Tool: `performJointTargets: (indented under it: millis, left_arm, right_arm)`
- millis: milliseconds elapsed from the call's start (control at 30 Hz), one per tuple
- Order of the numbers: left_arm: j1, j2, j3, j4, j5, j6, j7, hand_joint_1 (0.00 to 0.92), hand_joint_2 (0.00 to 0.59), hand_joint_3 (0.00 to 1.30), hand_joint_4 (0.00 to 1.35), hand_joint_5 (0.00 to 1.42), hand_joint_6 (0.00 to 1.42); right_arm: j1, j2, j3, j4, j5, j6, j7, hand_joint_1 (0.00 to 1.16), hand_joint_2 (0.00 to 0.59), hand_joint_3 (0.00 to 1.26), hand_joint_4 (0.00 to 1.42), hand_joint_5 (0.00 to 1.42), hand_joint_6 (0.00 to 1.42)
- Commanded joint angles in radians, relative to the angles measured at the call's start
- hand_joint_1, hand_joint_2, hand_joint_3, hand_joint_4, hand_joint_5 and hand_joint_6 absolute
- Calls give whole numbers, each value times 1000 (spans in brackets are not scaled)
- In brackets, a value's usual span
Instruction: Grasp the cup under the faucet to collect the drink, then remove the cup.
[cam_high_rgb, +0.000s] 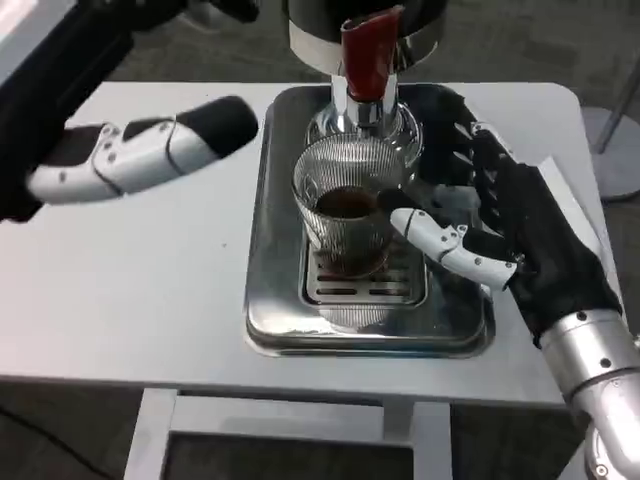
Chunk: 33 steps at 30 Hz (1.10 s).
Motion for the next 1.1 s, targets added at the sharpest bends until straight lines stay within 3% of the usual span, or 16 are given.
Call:
performJointTargets:
  millis: [33, 333, 467, 900, 1100]
  left_arm:
    - [130, -2, 71, -108, -2, 42, 19, 0, 178, 217, 211, 302, 375]
    - [417, -80, 186, -259, 24, 94, 45, 0, 173, 201, 184, 265, 300]
    - [515, -115, 211, -296, 42, 103, 52, 0, 162, 184, 162, 240, 287]
    - [699, -217, 151, -334, 143, 84, 88, 0, 143, 113, 73, 161, 257]
    - [753, -233, 143, -348, 152, 81, 90, 0, 135, 112, 72, 160, 256]
  right_arm:
    - [9, 7, -1, -15, 12, -7, 1, 757, 277, 76, 119, 184, 324]
    - [15, 11, -9, 4, 26, -37, -5, 734, 259, 37, 111, 184, 335]
    - [15, 8, -9, 32, 32, -61, -3, 739, 246, 9, 109, 184, 330]
    - [35, -1, 9, 53, 36, -101, 5, 773, 223, 0, 85, 159, 340]
    - [44, -3, 2, 79, 80, -130, 22, 761, 209, 0, 66, 134, 325]
